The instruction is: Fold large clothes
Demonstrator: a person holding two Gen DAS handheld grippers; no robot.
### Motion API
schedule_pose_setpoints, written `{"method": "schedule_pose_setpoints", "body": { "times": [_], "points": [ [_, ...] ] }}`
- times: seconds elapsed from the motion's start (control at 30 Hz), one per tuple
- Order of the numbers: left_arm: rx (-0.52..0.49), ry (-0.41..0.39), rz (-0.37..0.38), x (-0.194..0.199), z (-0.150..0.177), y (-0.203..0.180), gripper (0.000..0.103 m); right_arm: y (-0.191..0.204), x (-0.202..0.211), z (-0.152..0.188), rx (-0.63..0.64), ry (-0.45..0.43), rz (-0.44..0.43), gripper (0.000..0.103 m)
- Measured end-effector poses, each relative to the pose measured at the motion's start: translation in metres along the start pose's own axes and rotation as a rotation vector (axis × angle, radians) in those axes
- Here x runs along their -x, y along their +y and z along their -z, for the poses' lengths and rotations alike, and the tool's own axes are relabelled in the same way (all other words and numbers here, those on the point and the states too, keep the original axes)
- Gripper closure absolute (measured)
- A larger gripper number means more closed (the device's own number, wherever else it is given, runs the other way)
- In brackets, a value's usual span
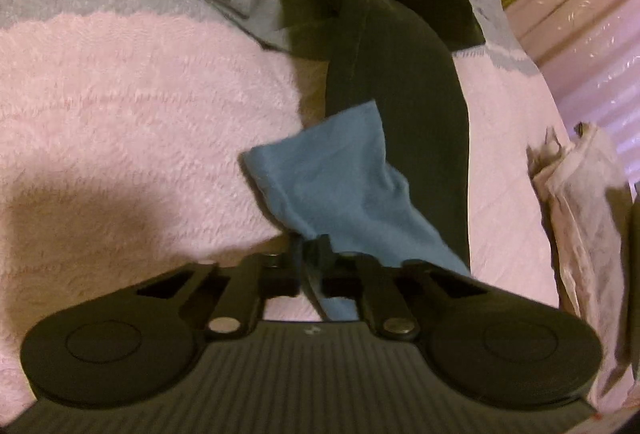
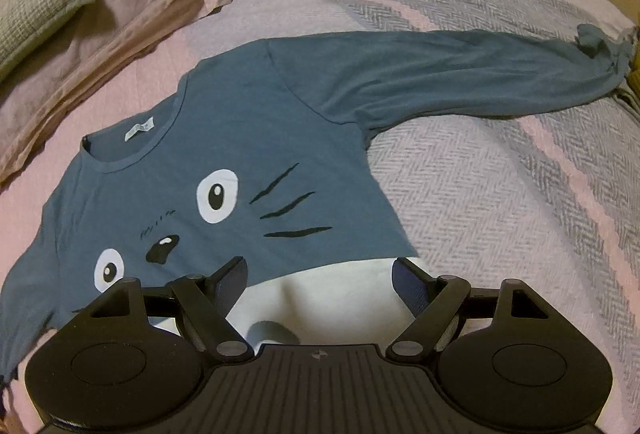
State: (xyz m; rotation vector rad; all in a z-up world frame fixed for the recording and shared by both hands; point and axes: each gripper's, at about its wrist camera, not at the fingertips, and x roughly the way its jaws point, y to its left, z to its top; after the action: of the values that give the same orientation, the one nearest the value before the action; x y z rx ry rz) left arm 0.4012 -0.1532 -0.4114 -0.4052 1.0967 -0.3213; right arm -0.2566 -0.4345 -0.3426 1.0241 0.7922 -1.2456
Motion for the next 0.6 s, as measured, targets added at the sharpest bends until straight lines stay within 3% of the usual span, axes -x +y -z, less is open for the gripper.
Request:
{"method": "schedule_pose_setpoints", "body": {
  "times": [0.07, 0.13, 0.27, 0.33, 0.47, 0.53, 0.6],
  "points": [
    [-0.049, -0.047, -0.002, 0.015, 0.003, -0.016, 0.103, -0.011, 0.002, -0.001, -0.007, -0.008, -0.009, 0.025],
    [-0.182, -0.097, 0.041, 0.040, 0.015, -0.044, 0.103, -0.024, 0.004, -0.002, -0.024, -0.021, -0.015, 0.026],
    [-0.500, -0.127, 0.229, 0.104, 0.073, -0.123, 0.103, -0.055, 0.010, -0.007, -0.038, -0.051, -0.016, 0.025],
    [-0.592, -0.106, 0.375, 0.134, 0.118, -0.163, 0.103, -0.073, 0.014, -0.011, -0.054, -0.065, -0.012, 0.025],
    [-0.844, -0.029, 0.658, 0.187, 0.242, -0.239, 0.103, -0.113, 0.027, -0.018, -0.109, -0.094, -0.021, 0.026],
    [-0.939, 0.032, 0.761, 0.200, 0.305, -0.264, 0.103, -0.130, 0.032, -0.022, -0.123, -0.107, -0.016, 0.026],
    [-1.019, 0.165, 0.808, 0.193, 0.371, -0.282, 0.094, -0.144, 0.034, -0.026, -0.133, -0.116, -0.010, 0.026]
  ]
}}
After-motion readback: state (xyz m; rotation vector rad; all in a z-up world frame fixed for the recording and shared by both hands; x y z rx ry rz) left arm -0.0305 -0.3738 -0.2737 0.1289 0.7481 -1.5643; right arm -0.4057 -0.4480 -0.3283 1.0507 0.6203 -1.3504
